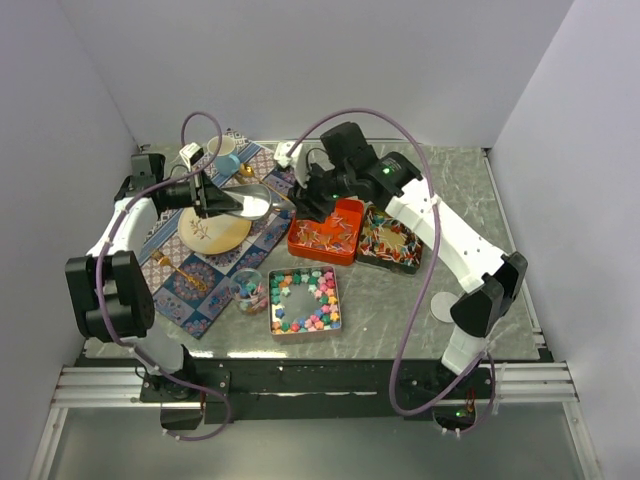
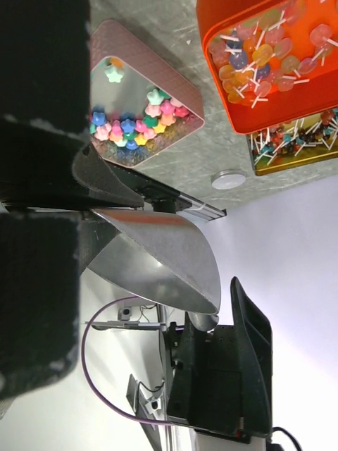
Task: Pack the candies
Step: Adjust the spatula.
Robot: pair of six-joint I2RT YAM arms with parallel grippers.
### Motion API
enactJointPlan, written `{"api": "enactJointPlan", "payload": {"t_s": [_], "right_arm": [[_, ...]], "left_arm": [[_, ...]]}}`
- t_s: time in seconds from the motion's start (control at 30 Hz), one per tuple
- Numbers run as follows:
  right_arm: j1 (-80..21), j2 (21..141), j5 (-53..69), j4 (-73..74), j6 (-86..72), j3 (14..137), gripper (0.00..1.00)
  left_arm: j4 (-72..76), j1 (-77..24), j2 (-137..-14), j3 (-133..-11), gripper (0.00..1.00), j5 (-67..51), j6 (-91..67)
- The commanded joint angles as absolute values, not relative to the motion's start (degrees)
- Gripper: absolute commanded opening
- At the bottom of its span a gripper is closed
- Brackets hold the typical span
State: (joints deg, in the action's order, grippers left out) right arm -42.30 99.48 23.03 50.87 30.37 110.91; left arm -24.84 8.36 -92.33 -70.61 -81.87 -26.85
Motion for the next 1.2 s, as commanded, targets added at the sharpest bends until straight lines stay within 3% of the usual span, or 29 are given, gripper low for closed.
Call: {"api": "enactJointPlan", "payload": {"t_s": [0.0, 0.4, 0.97, 1.17], "right_arm": [[-39.1, 98.2, 31.5, 48.2, 25.6, 111.5, 0.51], [-38.5, 102.9, 38.4, 50.4, 25.8, 118.8, 0.51], [-39.7, 106.4, 35.3, 51.2, 26.5, 119.8, 0.48], [-40.3, 107.8, 35.7, 52.8, 28.2, 121.1, 0.39]], "left_arm": [[-26.1, 8.7, -92.8, -72.6, 0.01, -92.7, -24.2], [-19.0, 8.1, -93.1, -71.4, 0.01, -91.1, -30.6], [-18.3, 7.4, -94.4, -72.7, 0.01, -91.8, -31.5], [-18.2, 7.2, -94.6, -72.9, 0.01, -91.8, -31.6]]}}
